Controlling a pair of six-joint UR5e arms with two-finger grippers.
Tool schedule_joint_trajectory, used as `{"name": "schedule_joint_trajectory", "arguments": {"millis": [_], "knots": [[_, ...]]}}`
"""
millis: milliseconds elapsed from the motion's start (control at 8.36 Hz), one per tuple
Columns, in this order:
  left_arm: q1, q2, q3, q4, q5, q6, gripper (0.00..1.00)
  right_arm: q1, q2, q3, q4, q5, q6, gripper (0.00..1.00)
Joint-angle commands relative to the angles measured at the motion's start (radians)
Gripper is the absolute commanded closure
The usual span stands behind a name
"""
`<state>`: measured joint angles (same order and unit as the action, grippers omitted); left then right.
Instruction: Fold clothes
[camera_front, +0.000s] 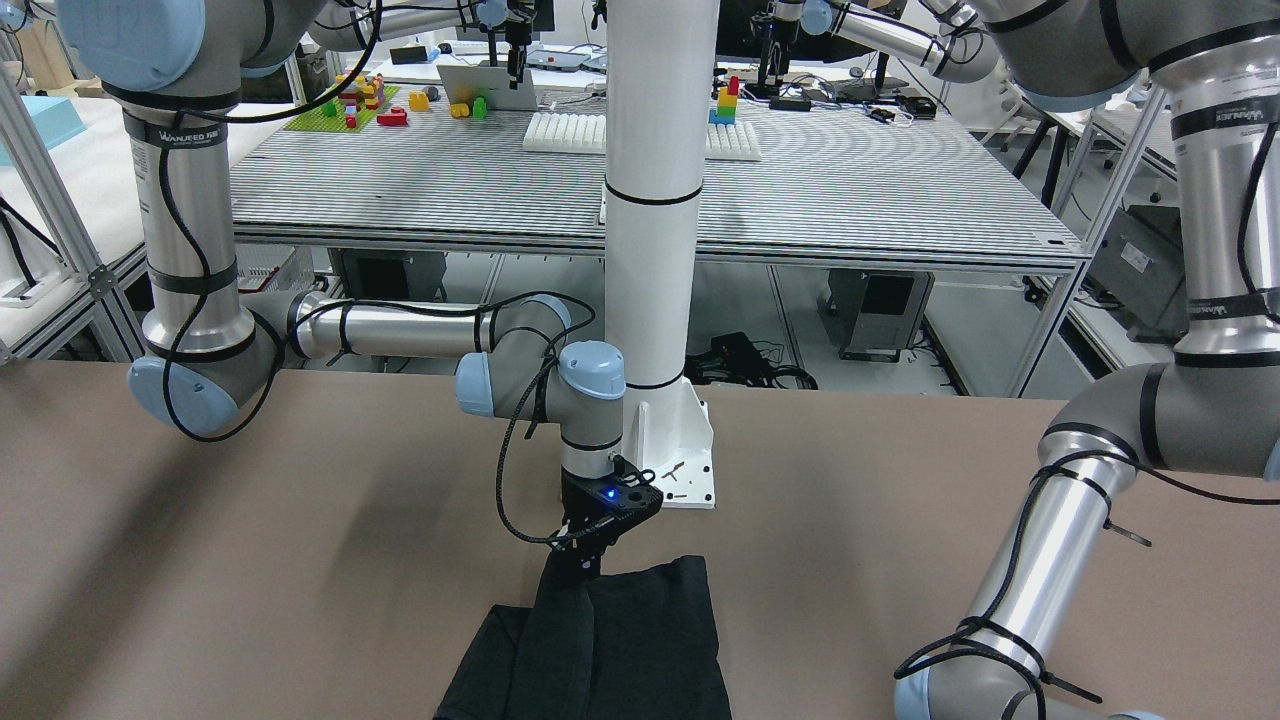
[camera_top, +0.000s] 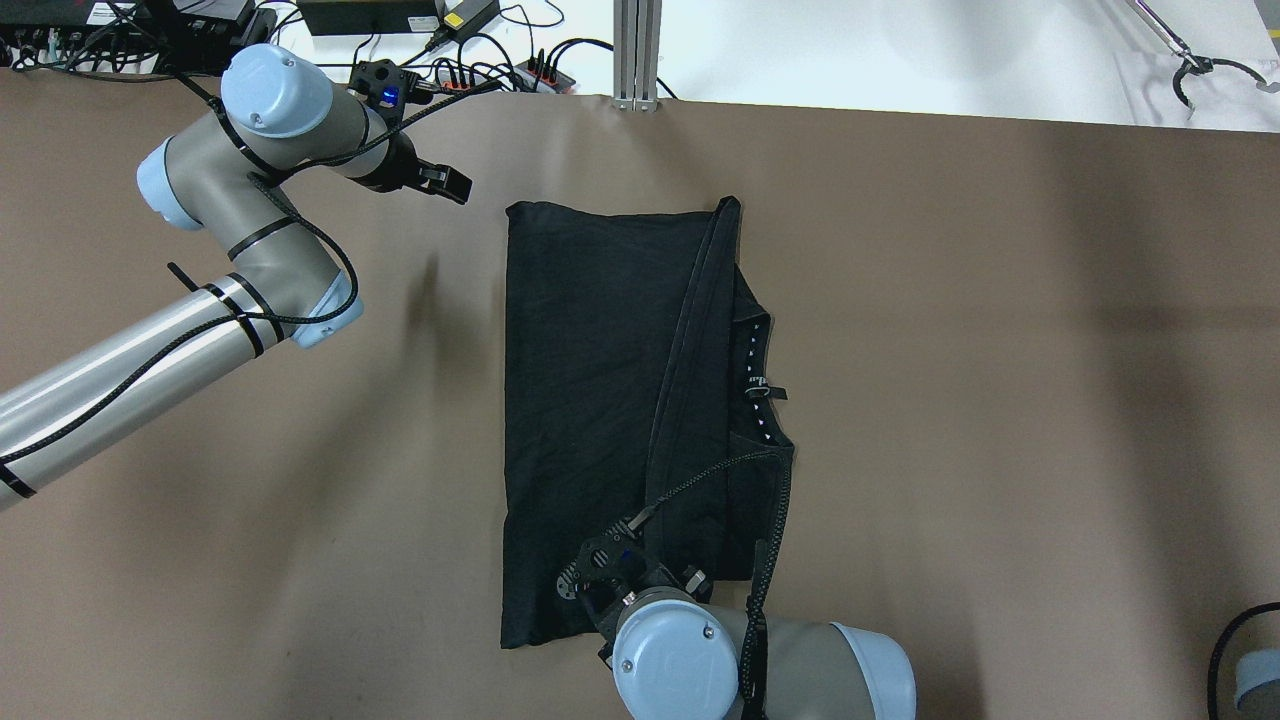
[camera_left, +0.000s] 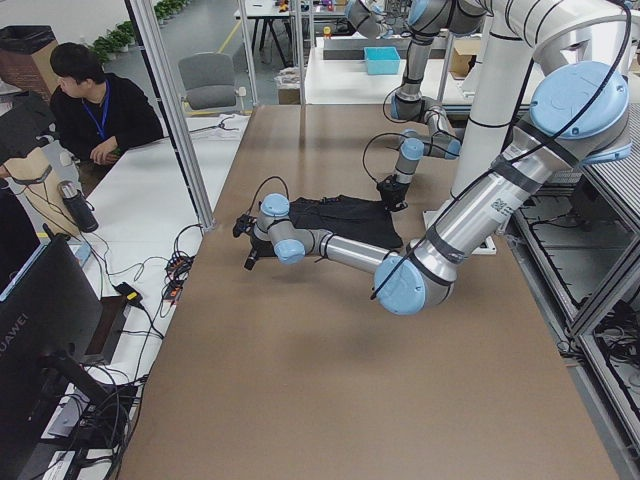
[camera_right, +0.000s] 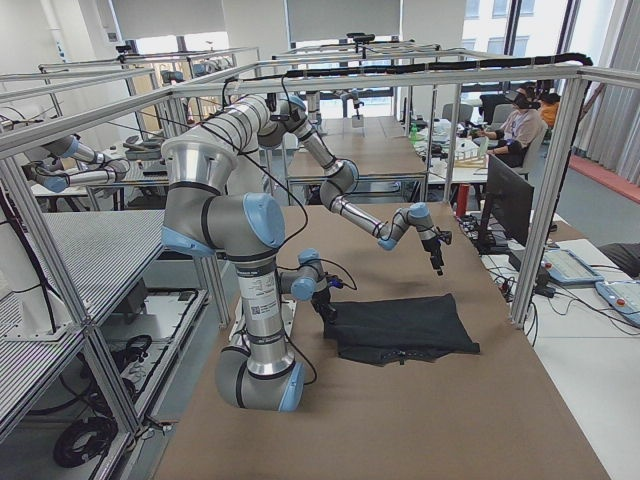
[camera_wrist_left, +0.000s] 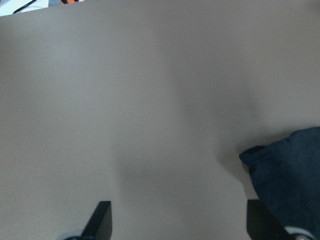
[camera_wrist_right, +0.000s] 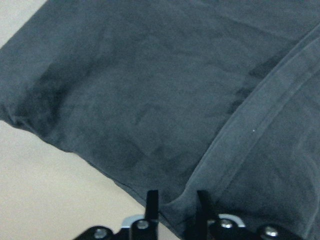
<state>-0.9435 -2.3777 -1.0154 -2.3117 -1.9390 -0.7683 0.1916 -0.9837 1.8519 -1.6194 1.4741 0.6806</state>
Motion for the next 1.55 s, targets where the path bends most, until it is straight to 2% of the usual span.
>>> {"name": "schedule_joint_trajectory", "arguments": {"millis": [0, 239, 359, 598, 837, 1076, 1315, 1435], "knots": [[0.008, -0.001, 0.0, 0.0, 0.0, -0.002, 0.05, 0.003, -0.024, 0.007, 0.006, 0.0, 0.01, 1.0], [0.015, -0.004, 0.0, 0.0, 0.0, -0.003, 0.05, 0.032, -0.042, 0.032, 0.004, 0.0, 0.01, 1.0], [0.015, -0.008, 0.0, 0.0, 0.0, -0.003, 0.05, 0.043, -0.084, 0.087, 0.003, 0.002, 0.011, 1.0], [0.017, -0.009, 0.0, 0.0, 0.0, -0.003, 0.05, 0.054, -0.197, 0.202, 0.007, 0.046, 0.11, 1.0], [0.017, -0.011, 0.0, 0.0, 0.0, -0.003, 0.05, 0.046, -0.263, 0.253, 0.012, 0.054, 0.236, 1.0], [0.017, -0.011, 0.0, 0.0, 0.0, -0.003, 0.05, -0.031, -0.3, 0.251, 0.038, 0.043, 0.487, 1.0], [0.015, -0.008, 0.001, 0.0, 0.0, -0.003, 0.05, -0.046, -0.375, 0.259, 0.096, 0.017, 0.525, 1.0], [0.015, -0.008, 0.0, 0.0, 0.0, -0.003, 0.05, -0.046, -0.377, 0.254, 0.107, 0.018, 0.542, 1.0]]}}
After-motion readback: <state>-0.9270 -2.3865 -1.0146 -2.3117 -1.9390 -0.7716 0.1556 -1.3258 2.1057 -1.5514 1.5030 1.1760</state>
